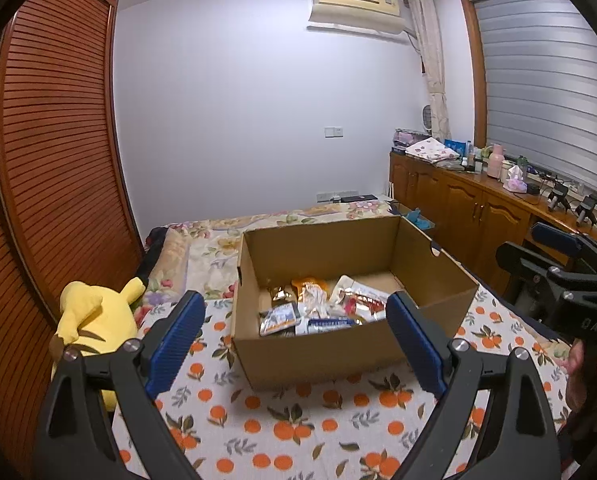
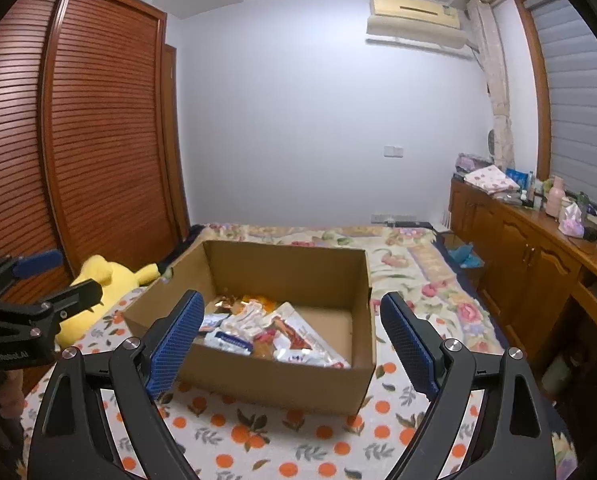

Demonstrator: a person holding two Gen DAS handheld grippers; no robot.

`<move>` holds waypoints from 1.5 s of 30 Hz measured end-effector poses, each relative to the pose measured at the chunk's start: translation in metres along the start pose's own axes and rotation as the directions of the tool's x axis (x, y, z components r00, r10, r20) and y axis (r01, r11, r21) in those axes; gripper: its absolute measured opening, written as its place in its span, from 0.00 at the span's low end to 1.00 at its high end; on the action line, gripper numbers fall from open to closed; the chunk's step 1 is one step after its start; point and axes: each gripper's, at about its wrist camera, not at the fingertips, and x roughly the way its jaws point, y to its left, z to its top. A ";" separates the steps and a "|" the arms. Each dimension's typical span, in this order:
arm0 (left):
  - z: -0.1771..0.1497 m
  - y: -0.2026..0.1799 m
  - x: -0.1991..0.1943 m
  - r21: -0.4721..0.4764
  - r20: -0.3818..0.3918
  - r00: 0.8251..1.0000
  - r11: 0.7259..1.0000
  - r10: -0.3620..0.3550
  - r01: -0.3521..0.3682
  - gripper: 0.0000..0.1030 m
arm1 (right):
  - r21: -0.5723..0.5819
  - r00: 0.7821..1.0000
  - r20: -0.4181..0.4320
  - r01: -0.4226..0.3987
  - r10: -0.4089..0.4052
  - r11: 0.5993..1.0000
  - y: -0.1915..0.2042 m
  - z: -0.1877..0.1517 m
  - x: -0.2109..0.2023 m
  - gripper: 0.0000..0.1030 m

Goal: Organize snacks

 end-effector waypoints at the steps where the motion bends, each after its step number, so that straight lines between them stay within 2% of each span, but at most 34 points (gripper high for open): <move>1: -0.003 0.000 -0.003 0.001 0.001 1.000 1.000 0.003 -0.003 0.90 | -0.001 1.000 0.002 0.001 -0.001 1.000 0.001 -0.002 -0.002 0.89; 11: -0.026 -0.002 -0.038 -0.016 0.013 1.000 1.000 0.006 -0.006 0.90 | 0.014 0.999 0.032 0.009 -0.009 1.000 0.005 -0.025 -0.043 0.89; 20: -0.042 0.000 -0.052 -0.030 0.007 1.000 0.999 0.022 -0.021 0.90 | 0.020 0.999 0.042 0.014 -0.015 1.000 0.009 -0.046 -0.061 0.89; 45: -0.054 0.004 -0.051 -0.049 -0.011 1.000 0.999 0.021 -0.022 0.90 | 0.026 0.999 0.033 0.027 -0.027 0.999 0.006 -0.058 -0.065 0.89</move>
